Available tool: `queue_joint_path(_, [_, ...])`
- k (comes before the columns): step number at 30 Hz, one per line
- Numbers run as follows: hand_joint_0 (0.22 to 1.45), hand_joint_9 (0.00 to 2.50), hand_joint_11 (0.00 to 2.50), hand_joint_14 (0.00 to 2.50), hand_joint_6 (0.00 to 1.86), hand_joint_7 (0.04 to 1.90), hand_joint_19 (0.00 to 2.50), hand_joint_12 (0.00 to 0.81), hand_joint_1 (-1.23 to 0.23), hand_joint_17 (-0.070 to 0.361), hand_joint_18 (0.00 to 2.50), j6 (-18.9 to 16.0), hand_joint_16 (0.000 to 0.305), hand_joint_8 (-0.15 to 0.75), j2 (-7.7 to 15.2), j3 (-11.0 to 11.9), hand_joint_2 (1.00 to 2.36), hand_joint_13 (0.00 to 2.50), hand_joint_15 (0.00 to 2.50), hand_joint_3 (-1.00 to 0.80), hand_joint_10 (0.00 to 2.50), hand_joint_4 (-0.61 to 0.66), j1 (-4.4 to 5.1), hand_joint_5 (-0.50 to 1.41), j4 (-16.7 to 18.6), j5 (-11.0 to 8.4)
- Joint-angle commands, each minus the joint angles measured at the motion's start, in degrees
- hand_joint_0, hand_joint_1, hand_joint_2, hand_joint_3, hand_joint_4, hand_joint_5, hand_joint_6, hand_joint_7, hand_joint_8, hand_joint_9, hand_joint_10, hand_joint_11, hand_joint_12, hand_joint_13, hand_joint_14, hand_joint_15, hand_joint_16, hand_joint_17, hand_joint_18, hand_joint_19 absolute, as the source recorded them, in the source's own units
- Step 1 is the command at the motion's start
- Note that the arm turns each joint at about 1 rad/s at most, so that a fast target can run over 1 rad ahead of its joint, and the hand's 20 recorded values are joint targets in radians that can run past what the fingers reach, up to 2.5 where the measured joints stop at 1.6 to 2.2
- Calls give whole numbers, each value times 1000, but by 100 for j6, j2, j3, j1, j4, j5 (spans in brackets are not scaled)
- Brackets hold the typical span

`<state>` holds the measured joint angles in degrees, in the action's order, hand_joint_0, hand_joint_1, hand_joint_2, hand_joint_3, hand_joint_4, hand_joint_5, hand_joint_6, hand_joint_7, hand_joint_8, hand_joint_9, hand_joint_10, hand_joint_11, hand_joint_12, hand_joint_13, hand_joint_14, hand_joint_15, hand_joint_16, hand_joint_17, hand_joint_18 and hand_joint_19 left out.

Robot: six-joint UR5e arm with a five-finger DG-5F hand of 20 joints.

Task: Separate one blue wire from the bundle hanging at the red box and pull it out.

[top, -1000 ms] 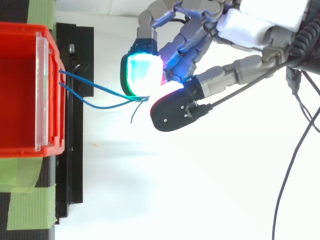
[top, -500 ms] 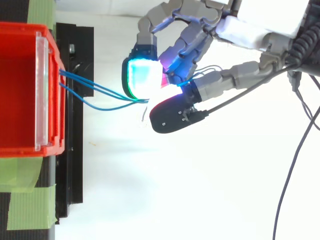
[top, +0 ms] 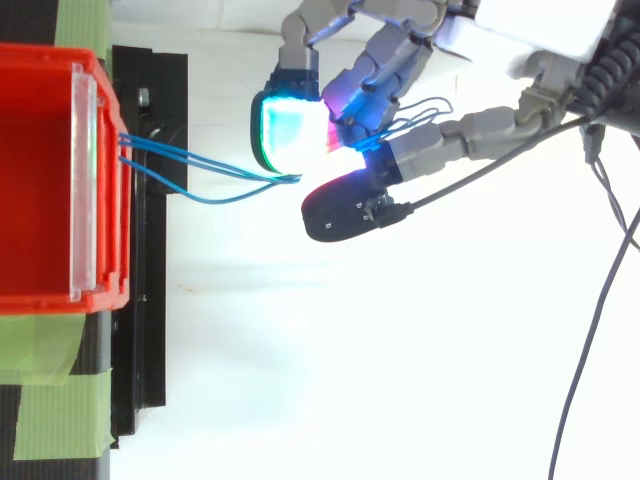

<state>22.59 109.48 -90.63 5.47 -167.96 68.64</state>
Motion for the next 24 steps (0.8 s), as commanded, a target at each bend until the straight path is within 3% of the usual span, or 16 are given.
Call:
queue_joint_path(1, [551,1131,1214,23,916,994,756,436,-663,134,962,79,59,357,-6,2,1010,1285,1232,-366,17,182,-11,-209,0,0])
queue_joint_path(24, [499,1144,1211,21,896,961,756,464,-609,143,990,668,64,381,3,2,1002,1298,1218,-467,17,209,-20,-204,18,18])
